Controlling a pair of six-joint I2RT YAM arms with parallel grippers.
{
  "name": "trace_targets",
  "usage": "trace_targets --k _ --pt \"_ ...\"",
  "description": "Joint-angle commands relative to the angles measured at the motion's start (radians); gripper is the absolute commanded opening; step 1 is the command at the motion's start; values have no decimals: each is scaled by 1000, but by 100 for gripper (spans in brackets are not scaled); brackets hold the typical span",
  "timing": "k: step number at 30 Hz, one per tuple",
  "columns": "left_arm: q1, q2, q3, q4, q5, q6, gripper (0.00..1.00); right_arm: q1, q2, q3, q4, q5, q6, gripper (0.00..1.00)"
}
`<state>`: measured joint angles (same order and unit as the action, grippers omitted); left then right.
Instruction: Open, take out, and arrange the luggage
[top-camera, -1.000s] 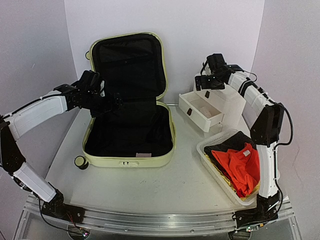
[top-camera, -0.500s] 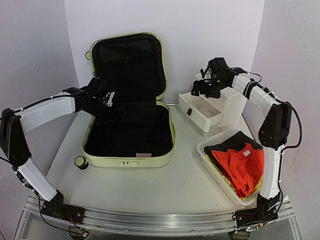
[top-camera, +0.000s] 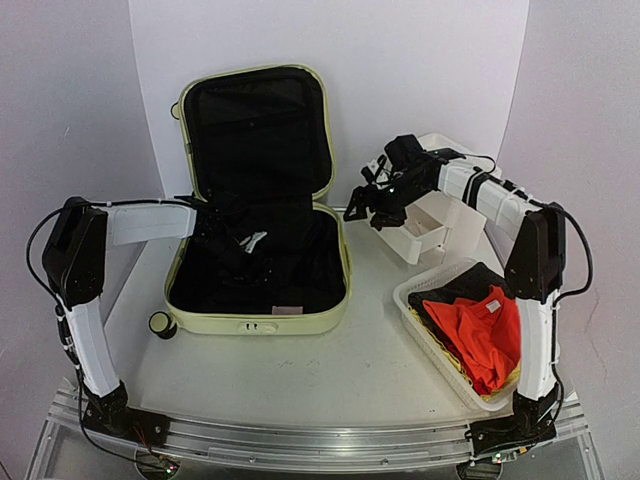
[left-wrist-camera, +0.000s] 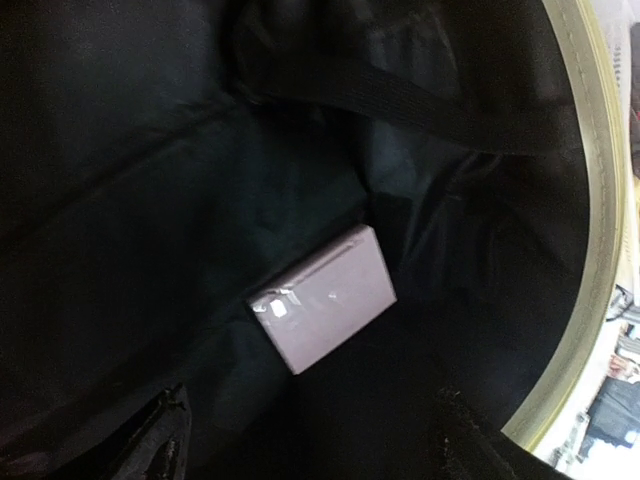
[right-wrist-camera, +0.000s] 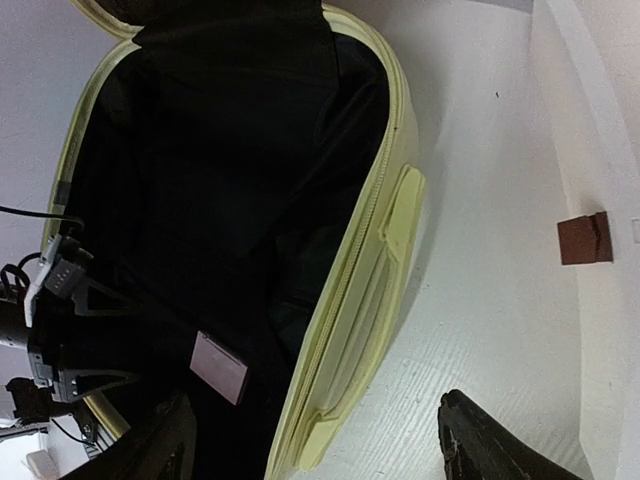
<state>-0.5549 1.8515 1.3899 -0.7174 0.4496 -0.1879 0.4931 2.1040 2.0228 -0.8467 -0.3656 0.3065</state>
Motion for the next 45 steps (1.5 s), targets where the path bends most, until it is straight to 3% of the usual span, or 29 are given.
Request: trace_targets --k 1,6,13,20,25,33,45 --pt "-29 76 97 -31 167 63 80 -7 90 112 -49 -27 48 83" --pt "-36 163 176 -192 96 14 79 -6 193 308 -189 -23 66 84" --pt "-72 216 260 -268 5 -59 88 -6 194 261 -208 12 76 83" --pt "-104 183 336 -379 -216 -292 99 -17 182 273 -209 46 62 84" --pt "-129 220 363 -395 -220 -451 100 -17 151 359 -207 120 78 86" --pt "-211 349 482 -415 -250 -614 100 -35 84 289 -206 90 75 87" --pt "-252 481 556 -450 -411 -759 100 -39 93 315 -199 79 90 87"
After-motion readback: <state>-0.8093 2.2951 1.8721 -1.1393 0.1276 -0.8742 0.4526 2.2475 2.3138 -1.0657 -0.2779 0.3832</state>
